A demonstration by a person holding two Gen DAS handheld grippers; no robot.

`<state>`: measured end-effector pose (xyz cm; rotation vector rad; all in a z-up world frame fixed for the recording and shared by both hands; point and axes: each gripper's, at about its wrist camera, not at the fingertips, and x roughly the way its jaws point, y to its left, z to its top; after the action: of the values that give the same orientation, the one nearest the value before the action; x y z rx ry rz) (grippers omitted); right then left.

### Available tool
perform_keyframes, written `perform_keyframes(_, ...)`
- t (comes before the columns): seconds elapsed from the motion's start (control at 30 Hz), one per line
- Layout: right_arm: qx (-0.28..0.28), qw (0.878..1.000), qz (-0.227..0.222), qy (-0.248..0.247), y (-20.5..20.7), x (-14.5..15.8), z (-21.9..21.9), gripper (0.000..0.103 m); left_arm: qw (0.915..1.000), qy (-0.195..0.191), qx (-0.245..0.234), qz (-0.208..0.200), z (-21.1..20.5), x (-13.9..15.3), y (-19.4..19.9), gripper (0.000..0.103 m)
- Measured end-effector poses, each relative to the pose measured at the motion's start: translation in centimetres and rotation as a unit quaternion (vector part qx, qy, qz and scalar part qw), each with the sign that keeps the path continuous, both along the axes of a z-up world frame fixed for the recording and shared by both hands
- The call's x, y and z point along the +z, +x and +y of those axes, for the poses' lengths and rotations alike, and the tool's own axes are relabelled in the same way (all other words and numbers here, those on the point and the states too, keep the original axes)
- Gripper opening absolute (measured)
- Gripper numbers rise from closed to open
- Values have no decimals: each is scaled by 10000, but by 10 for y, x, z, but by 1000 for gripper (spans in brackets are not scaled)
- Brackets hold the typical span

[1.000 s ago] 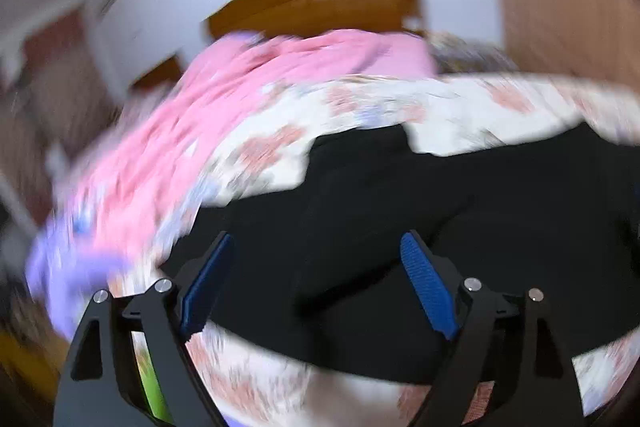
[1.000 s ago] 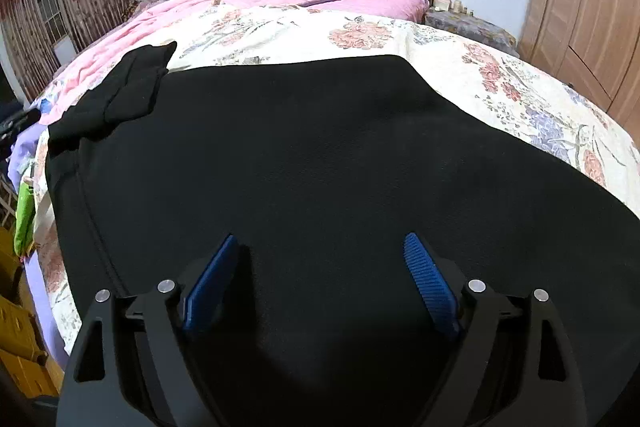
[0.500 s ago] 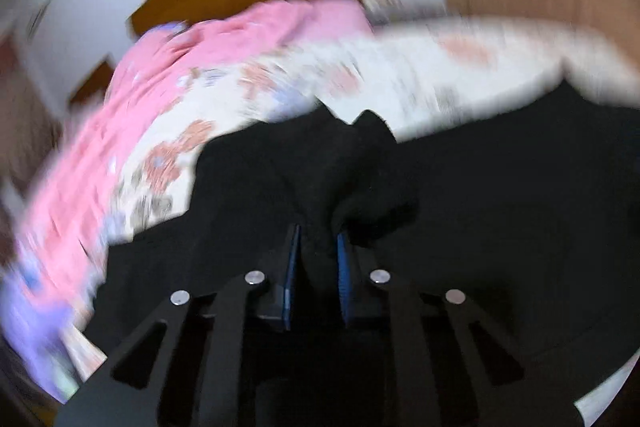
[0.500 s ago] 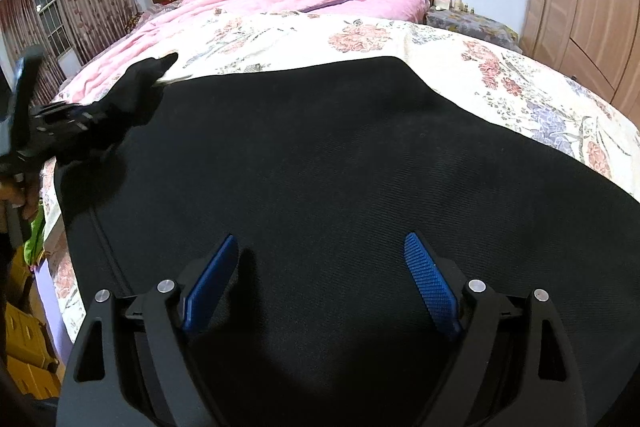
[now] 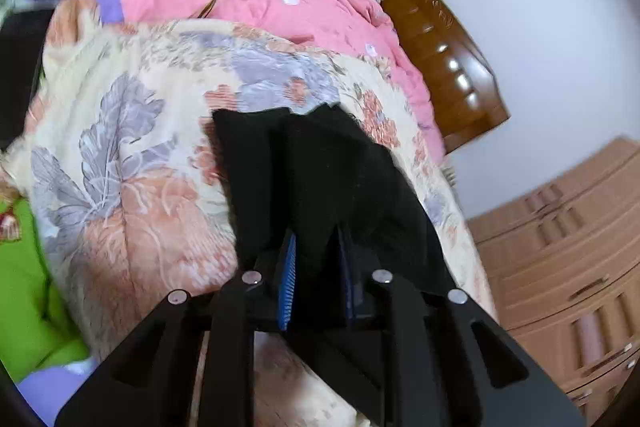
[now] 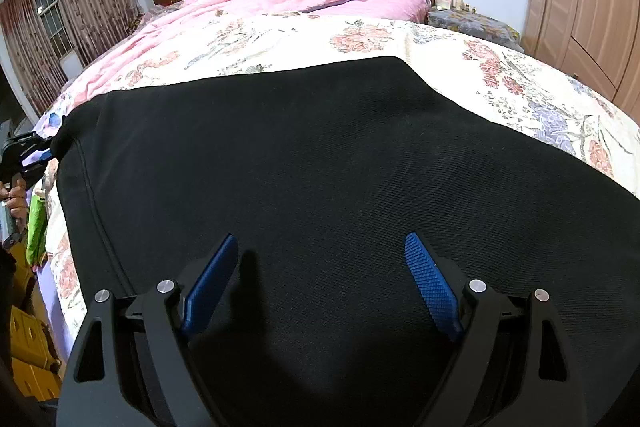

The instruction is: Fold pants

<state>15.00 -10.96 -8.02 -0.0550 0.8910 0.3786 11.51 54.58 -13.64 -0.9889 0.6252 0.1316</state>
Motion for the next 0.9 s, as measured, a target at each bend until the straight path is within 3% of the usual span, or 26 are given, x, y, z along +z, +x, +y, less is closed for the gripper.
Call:
perform_keyframes(0.03,3,10000,-1,-20,0,0,0,84,9998,-161,56,-101,6,-3,-1,34)
perform_keyframes(0.1,5,10000,-2,-51,0,0,0,84,9992,-250,121,-290,10,-1,0,43)
perform_keyframes(0.17,8,10000,3,-69,1,-1,1,84,9996,-82,57,-271,8,4,5,41)
perform_keyframes(0.2,11,10000,8,-86,1,-1,1,84,9997,29,-2,-257,8,7,7,17)
perform_keyframes(0.23,14,10000,8,-98,1,-1,1,84,9996,206,-99,-181,7,11,11,7)
perform_keyframes(0.33,-8,9998,11,-191,0,0,3,83,9961,881,40,4,4,24,15,6)
perform_keyframes(0.43,78,9995,-127,-281,-7,13,17,83,9958,897,163,-23,6,26,16,8)
perform_keyframes(0.47,323,9991,-217,-155,-12,23,30,83,9959,900,123,53,5,23,19,11)
perform_keyframes(0.5,541,9981,-274,-93,-16,29,42,83,9957,913,54,129,2,20,20,32)
perform_keyframes(0.53,805,9963,-311,-53,-20,34,57,83,9957,908,-2,162,-2,16,20,66)
perform_keyframes(0.57,1136,9930,-316,-31,-24,38,74,83,9959,900,28,102,-5,15,18,76)
perform_keyframes(0.63,1944,9801,-391,-113,-32,42,120,81,9954,961,-9,-15,-14,19,12,73)
perform_keyframes(0.7,2606,9643,-398,-238,-37,39,164,72,9938,1104,-103,-55,-23,24,12,60)
perform_keyframes(0.73,2838,9577,-396,-263,-38,37,180,67,9923,1234,-51,-19,-27,27,12,48)
perform_keyframes(0.8,3186,9466,-377,-331,-36,31,212,67,9916,1288,-70,92,-27,29,14,31)
perform_keyframes(0.9,3551,9341,-208,-307,-32,24,246,62,9941,1075,-77,106,-17,25,13,25)
